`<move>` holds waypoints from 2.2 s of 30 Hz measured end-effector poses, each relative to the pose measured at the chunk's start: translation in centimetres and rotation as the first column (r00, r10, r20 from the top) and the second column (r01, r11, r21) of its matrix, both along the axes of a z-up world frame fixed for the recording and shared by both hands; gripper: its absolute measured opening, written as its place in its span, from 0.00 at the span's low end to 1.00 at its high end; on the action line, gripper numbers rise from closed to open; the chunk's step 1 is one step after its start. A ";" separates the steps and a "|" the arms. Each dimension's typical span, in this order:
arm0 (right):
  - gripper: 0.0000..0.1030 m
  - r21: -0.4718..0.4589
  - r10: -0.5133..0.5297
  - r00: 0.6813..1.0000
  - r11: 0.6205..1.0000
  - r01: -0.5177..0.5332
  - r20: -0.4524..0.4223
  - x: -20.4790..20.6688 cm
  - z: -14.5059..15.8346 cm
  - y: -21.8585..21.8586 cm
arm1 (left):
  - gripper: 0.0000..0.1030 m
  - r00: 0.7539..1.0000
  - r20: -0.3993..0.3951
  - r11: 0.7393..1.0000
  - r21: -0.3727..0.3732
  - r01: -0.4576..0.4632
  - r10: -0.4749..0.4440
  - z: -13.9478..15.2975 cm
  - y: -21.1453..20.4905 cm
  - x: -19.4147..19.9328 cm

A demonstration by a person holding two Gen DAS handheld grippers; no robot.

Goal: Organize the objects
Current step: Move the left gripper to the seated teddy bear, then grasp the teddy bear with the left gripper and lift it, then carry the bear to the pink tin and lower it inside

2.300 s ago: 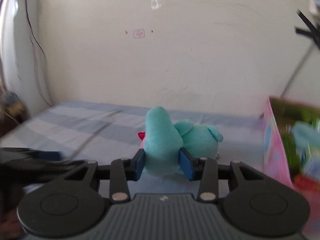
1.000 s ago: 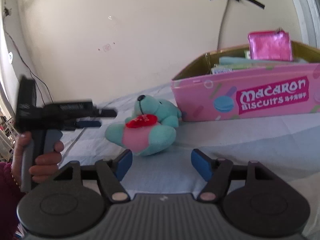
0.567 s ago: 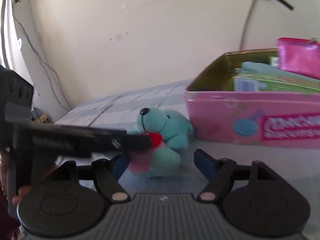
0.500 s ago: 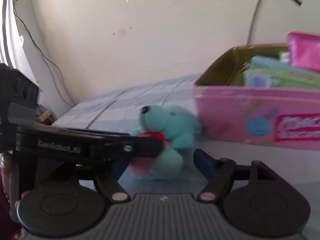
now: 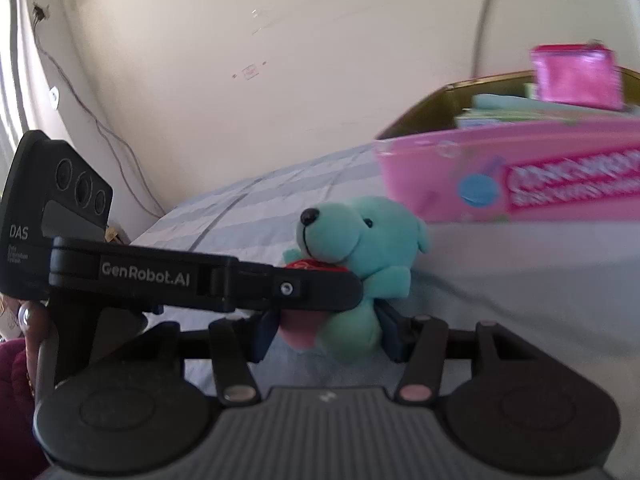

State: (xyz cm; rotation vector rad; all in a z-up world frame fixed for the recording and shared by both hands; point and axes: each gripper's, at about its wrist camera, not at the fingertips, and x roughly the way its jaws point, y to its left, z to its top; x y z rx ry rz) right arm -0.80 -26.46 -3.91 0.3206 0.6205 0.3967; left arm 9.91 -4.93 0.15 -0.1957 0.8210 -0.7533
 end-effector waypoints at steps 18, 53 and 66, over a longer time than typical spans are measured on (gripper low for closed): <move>0.54 -0.023 -0.171 0.985 0.985 0.172 0.033 -6.9 -0.7 -5.1 | 0.59 0.982 0.171 0.972 0.231 0.043 -0.085 0.0 -9.1 -5.5; 0.55 -0.210 -0.165 0.973 0.958 0.197 0.159 -8.3 -0.8 -1.5 | 0.62 0.989 0.138 0.982 0.186 0.033 -0.059 -0.8 -7.2 -6.1; 0.49 -0.262 -0.099 0.931 0.944 0.199 0.350 -1.3 6.8 -2.1 | 0.57 0.925 0.379 0.984 0.172 -0.052 -0.017 7.9 -8.0 -1.4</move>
